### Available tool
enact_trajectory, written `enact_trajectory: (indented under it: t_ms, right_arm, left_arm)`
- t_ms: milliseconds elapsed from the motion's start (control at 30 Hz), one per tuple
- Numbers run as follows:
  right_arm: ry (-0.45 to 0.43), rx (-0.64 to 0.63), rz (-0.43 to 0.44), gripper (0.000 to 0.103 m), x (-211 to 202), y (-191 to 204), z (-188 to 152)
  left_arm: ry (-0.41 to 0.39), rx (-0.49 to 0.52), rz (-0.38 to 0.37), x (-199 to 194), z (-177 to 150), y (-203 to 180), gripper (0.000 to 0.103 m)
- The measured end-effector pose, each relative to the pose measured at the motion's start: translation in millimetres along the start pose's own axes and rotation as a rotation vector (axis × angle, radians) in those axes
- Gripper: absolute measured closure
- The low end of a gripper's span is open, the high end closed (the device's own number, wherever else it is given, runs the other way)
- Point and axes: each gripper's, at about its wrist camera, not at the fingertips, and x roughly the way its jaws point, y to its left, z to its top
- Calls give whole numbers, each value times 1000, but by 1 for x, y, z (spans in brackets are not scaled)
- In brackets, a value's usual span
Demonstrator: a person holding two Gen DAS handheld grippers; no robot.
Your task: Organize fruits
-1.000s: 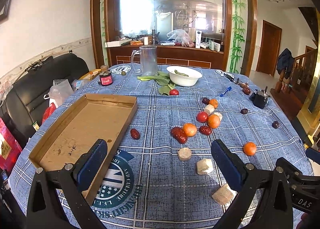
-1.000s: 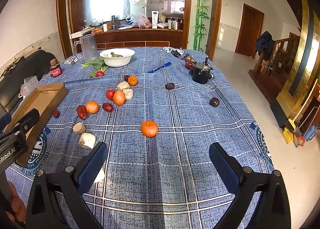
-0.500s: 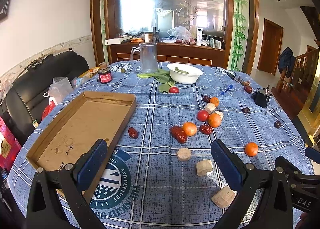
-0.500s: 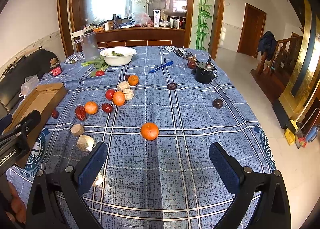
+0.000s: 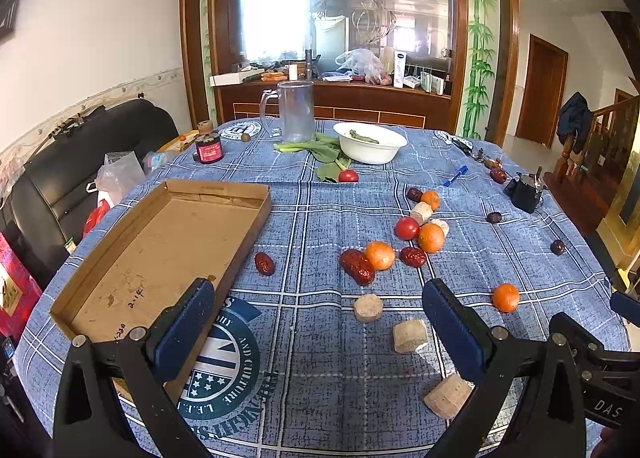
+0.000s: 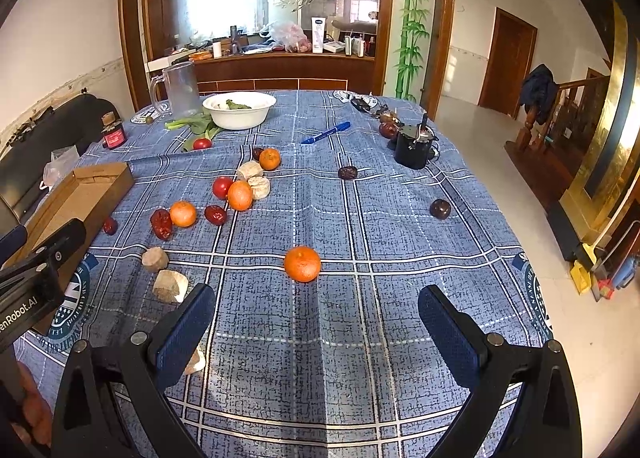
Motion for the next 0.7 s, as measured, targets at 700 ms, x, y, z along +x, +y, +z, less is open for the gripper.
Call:
enact_trajectory:
  t_ms: [700]
  right_arm:
    - [2, -9, -12, 1, 0, -3, -2]
  left_arm:
    - [36, -2, 22, 6, -4, 0, 0]
